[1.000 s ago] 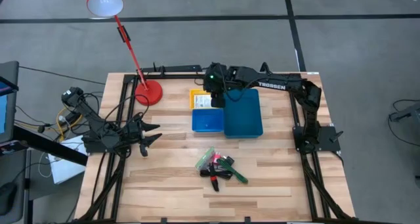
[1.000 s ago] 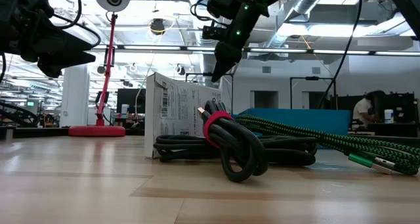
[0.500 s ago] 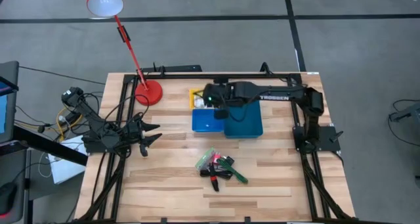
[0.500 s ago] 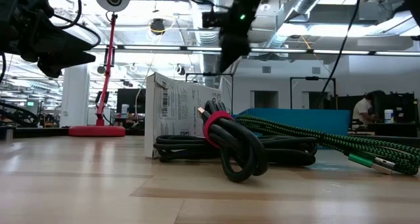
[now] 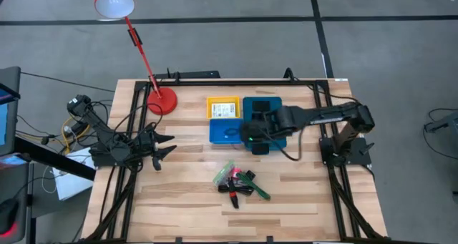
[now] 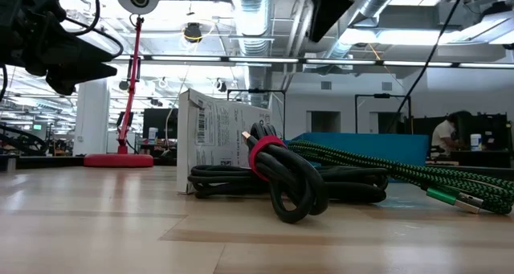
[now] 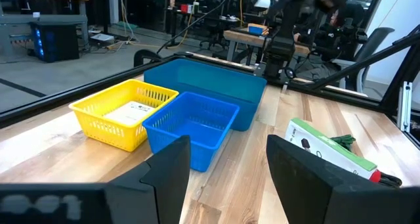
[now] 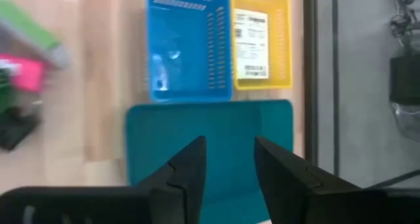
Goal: Pick and place items into bin
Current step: Put the card reader box into the yellow bin
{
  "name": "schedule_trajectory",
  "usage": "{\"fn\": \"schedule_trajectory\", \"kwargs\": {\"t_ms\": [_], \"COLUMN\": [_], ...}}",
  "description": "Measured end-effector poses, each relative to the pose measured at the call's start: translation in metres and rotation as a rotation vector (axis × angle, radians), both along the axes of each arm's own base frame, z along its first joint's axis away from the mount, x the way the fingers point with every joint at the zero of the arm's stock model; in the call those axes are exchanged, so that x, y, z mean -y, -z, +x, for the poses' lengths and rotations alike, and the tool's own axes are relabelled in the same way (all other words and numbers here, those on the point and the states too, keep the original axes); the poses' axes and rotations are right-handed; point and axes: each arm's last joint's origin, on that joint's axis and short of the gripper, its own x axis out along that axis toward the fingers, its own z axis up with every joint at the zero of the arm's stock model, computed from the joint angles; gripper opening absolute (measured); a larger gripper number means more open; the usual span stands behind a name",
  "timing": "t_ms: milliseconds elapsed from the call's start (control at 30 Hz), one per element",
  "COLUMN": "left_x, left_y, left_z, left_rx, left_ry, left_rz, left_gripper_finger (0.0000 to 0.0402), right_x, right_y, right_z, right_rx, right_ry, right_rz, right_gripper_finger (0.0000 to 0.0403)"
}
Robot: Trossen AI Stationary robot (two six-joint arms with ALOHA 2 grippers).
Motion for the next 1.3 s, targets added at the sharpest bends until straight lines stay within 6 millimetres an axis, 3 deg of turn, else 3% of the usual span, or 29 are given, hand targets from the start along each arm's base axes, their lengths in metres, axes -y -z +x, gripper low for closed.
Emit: {"fn": "schedule_trajectory", "kwargs": {"t_ms": [267, 533, 967, 1100, 1300], "left_x": [0.0, 0.0, -0.001, -0.001, 0.0], "left_y": [0.0, 0.0, -0.004, -0.013, -0.028], "left_z": [0.0, 0.0, 0.0, 0.001, 0.004], "left_rx": [-0.001, 0.0, 0.005, 0.082, 0.21], "left_ry": [0.0, -0.007, -0.029, -0.02, 0.131], "left_rz": [0.001, 0.003, 0.051, -0.011, -0.059], "left_gripper_finger": [0.019, 0.019, 0.019, 0.019, 0.019], "right_x": [-0.032, -0.057, -0.104, -0.115, -0.128], "right_y": [-0.019, -0.018, -0.018, -0.019, -0.018], "right_z": [-0.029, -0.049, -0.071, -0.077, -0.085], "right_rx": [0.047, 0.04, 0.13, 0.158, 0.189], "right_ry": [0.014, 0.147, 0.139, 0.143, 0.16], "right_rz": [0.049, 0.092, 0.089, 0.095, 0.125], "right_gripper_finger": [0.0122, 0.0123, 0.0123, 0.0123, 0.0123]}}
